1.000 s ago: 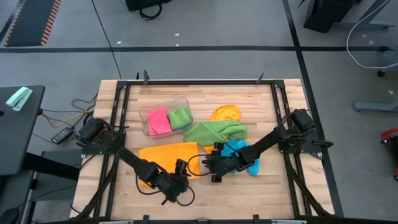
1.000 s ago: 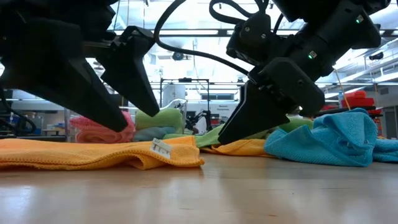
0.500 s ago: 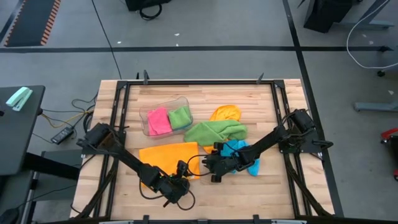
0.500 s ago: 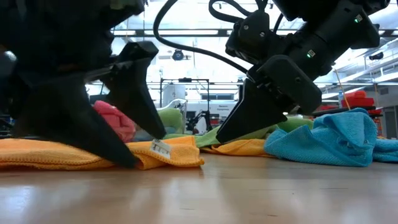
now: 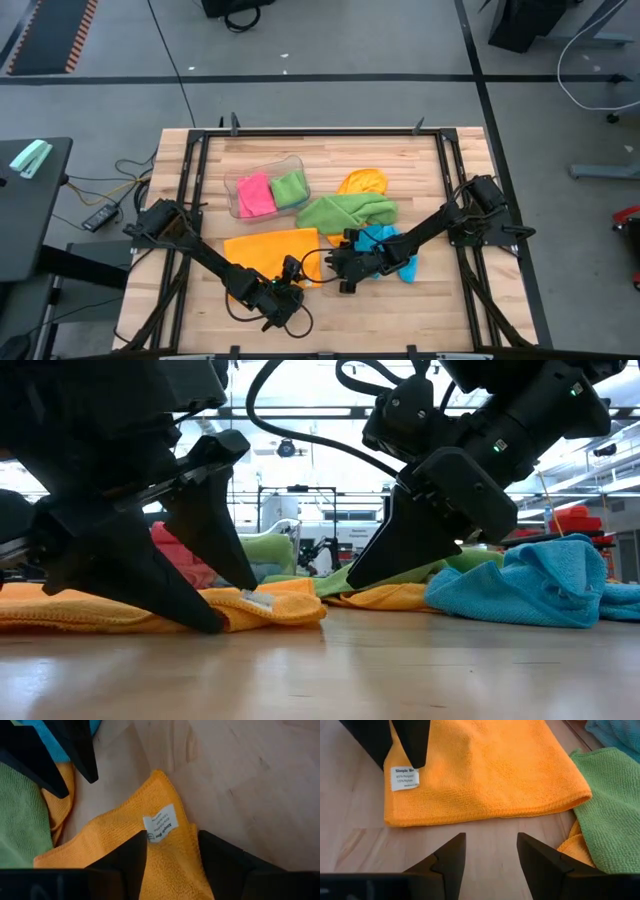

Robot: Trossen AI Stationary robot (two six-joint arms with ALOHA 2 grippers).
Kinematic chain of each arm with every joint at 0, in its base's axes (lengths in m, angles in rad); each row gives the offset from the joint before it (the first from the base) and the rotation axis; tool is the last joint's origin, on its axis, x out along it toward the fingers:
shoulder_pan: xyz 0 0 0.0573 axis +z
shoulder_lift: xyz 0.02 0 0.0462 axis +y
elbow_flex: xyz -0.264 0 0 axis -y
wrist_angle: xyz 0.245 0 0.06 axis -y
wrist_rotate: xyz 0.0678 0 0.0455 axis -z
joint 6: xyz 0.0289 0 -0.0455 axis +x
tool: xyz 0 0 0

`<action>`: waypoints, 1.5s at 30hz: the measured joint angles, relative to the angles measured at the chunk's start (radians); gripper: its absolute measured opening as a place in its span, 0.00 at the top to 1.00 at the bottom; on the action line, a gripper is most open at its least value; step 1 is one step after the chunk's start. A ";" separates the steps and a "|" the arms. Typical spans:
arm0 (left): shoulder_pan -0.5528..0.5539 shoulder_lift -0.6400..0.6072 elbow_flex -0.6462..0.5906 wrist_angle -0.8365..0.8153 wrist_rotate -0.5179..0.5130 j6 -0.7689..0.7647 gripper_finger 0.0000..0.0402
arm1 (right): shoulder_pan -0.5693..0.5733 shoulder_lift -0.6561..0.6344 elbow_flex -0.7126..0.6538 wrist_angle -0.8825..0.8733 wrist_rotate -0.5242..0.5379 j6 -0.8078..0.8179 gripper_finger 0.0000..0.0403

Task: Fold microfiber towels
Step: Fold the bottom yellow microfiber towel

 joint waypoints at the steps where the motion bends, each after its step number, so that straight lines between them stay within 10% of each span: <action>1: 0.000 0.000 0.000 -0.002 0.000 0.000 0.57 | 0.000 0.000 0.000 0.000 0.000 0.000 0.54; 12: 0.004 -0.003 -0.002 -0.015 -0.002 -0.081 0.97 | 0.039 -0.039 0.002 0.005 -0.001 -0.052 0.54; 25: 0.045 -0.177 -0.001 -0.211 -0.059 -0.421 0.94 | 0.096 -0.034 0.002 0.210 0.034 -0.149 0.54; 45: 0.100 -0.182 -0.025 -0.387 -0.022 -0.546 0.91 | 0.073 0.183 0.097 0.330 0.008 -0.190 0.54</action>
